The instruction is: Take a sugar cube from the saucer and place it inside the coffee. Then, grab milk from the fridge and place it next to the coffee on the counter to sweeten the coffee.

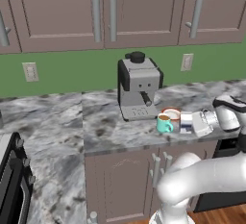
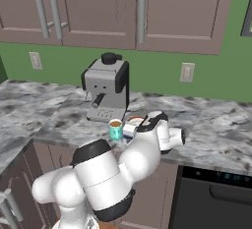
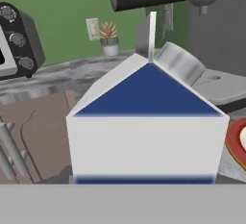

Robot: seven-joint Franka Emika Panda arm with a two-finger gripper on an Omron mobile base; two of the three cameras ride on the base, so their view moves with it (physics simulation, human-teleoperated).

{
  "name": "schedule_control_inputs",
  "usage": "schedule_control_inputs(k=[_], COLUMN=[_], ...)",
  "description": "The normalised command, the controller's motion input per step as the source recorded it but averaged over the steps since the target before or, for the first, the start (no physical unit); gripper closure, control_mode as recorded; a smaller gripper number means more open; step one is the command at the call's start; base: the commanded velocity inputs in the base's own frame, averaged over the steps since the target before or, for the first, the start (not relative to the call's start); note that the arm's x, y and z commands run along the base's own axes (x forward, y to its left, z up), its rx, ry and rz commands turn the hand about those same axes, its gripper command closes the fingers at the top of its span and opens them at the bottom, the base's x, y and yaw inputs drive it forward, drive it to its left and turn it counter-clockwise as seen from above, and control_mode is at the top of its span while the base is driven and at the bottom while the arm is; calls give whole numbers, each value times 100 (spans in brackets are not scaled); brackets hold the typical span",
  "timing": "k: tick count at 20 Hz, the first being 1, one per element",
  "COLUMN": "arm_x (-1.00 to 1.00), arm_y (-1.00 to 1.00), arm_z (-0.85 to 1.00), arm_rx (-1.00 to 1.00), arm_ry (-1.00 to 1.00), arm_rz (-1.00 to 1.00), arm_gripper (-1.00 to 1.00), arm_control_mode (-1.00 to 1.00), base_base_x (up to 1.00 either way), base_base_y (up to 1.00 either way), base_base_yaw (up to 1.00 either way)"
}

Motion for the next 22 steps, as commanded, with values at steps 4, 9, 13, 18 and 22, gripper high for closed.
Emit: schedule_control_inputs(k=[4, 9, 13, 18, 22], arm_x=[42, 42, 33, 33, 30], arm_y=[-10, 0, 0, -1, 0], arm_z=[-18, -20, -18, -23, -15], arm_rx=[0, 0, 0, 0, 0], arm_ry=[-1, 0, 0, 0, 0], arm_rz=[0, 0, 0, 0, 0], arm_gripper=[100, 100, 100, 100, 100], arm_control_mode=[-100, -100, -100, -100, -100], base_base_x=[0, 0, 0, 0, 0], base_base_y=[0, 0, 0, 0, 0], base_base_yaw=[0, 0, 0, 0, 0])
